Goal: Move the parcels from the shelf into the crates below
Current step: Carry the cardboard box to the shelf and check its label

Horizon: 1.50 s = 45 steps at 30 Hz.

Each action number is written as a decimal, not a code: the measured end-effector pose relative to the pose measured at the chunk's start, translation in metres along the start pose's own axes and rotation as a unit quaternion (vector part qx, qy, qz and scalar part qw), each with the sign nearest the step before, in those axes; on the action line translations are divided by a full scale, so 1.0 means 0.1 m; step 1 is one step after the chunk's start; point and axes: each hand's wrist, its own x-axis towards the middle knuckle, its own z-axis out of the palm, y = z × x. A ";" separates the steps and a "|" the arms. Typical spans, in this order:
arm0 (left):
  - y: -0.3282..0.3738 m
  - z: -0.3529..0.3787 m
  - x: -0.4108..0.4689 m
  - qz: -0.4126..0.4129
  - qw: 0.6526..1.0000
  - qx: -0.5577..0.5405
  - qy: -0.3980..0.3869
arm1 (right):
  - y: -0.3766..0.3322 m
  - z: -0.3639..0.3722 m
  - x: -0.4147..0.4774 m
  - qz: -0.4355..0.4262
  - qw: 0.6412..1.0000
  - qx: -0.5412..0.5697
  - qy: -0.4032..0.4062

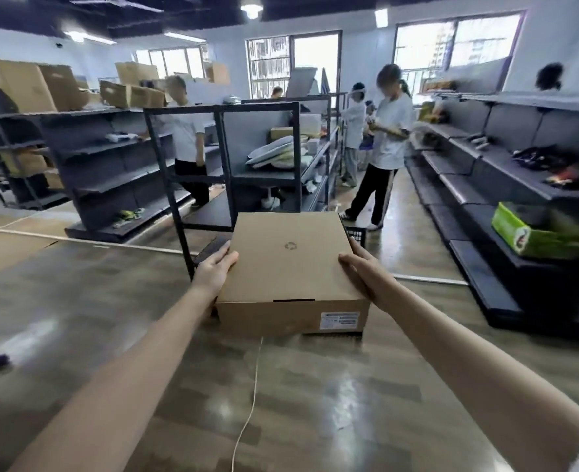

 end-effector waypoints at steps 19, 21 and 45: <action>0.19 2.64 1.01 0.023 0.992 0.029 -0.124 | -0.33 -2.34 0.77 0.004 0.992 -0.053 0.112; 0.19 2.86 1.11 0.023 0.990 0.039 -0.130 | -0.33 -2.55 0.86 0.007 0.992 -0.052 0.117; 0.30 5.10 3.82 0.001 0.983 0.047 -0.178 | -0.39 -4.09 3.75 0.033 0.981 -0.064 0.182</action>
